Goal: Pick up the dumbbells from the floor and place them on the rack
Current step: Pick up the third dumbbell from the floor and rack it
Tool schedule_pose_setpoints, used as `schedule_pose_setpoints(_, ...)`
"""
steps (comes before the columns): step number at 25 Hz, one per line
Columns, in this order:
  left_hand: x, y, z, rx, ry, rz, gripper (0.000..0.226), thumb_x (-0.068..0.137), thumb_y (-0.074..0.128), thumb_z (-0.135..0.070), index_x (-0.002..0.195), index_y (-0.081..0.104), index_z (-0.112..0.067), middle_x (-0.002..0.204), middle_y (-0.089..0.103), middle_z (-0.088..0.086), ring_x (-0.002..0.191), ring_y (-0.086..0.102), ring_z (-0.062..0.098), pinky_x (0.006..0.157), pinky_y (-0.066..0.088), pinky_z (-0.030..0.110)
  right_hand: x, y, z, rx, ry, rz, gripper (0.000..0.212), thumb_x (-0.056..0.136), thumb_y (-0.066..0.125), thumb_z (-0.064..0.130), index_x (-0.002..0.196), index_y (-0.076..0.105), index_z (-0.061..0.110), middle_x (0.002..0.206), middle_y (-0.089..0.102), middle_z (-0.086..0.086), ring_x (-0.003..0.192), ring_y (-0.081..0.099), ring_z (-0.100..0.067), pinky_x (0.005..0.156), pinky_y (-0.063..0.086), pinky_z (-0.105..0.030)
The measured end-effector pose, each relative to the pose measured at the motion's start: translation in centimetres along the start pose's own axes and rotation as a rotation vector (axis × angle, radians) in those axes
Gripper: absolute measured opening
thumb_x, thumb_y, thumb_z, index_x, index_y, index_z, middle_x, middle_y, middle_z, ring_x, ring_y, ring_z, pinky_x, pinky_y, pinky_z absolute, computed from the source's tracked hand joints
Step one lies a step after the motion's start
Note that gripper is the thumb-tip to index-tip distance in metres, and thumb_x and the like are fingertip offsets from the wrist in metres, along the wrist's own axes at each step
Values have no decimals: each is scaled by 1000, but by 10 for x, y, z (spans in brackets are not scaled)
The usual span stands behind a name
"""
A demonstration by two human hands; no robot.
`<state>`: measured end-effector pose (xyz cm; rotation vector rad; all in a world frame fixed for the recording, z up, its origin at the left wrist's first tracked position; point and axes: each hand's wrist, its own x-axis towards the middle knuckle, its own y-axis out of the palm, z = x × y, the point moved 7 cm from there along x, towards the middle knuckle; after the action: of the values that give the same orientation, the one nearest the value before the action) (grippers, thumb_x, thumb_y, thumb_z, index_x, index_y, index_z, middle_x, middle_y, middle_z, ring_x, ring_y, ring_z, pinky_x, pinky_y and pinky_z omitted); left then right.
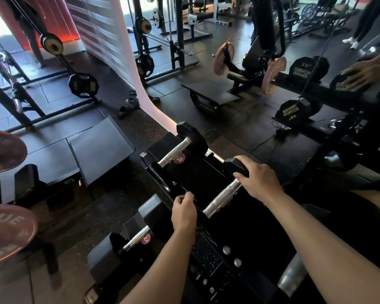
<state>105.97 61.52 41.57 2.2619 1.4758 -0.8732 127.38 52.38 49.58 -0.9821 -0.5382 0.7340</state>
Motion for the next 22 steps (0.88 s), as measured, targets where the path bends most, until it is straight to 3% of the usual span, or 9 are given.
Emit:
schedule_pose_setpoints(5, 5, -1, 4, 0, -1, 5, 31, 86, 54, -48, 104, 65, -24, 102, 70, 18, 102, 68, 39, 94, 54, 59, 3, 3, -2, -4, -15, 28, 45, 94, 63, 33, 136, 49, 26, 99, 72, -8, 94, 69, -31, 80, 53, -37)
schedule_pose_setpoints(8, 4, -1, 6, -44, 4, 11, 47, 86, 57, -55, 121, 63, -24, 122, 66, 11, 114, 63, 35, 100, 49, 59, 1, 2, -1, -1, -7, 74, 47, 95, 60, 35, 139, 44, 28, 104, 72, -10, 100, 68, -33, 83, 53, -40)
schedule_pose_setpoints(12, -8, -4, 11, -104, 6, -32, 78, 87, 58, -67, 149, 44, -22, 146, 52, 7, 132, 50, 34, 111, 38, 56, -6, -1, -2, 4, 47, 170, 66, 96, 48, 55, 155, 24, 37, 144, 55, -9, 129, 53, -34, 99, 44, -45)
schedule_pose_setpoints(14, -17, -6, 12, -132, 33, -57, 88, 88, 58, -67, 156, 32, -19, 155, 43, 10, 139, 42, 34, 114, 33, 55, -19, -10, -2, -16, 28, 149, 70, 95, 44, 60, 156, 17, 41, 153, 45, -4, 134, 49, -30, 102, 42, -48)
schedule_pose_setpoints(17, -36, -7, 19, -140, 45, -97, 97, 86, 59, -68, 160, 19, -19, 160, 33, 15, 143, 36, 38, 114, 31, 56, -47, -28, -14, -69, 29, 105, 69, 95, 42, 61, 156, 15, 43, 155, 41, 2, 133, 50, -27, 101, 43, -47)
schedule_pose_setpoints(22, -79, 6, 51, -147, -22, -101, 108, 82, 61, -73, 161, 4, -26, 164, 22, 19, 145, 32, 42, 113, 29, 58, -96, -53, -34, -178, 23, 63, 67, 97, 43, 57, 157, 19, 39, 143, 52, 1, 122, 58, -26, 92, 46, -43)
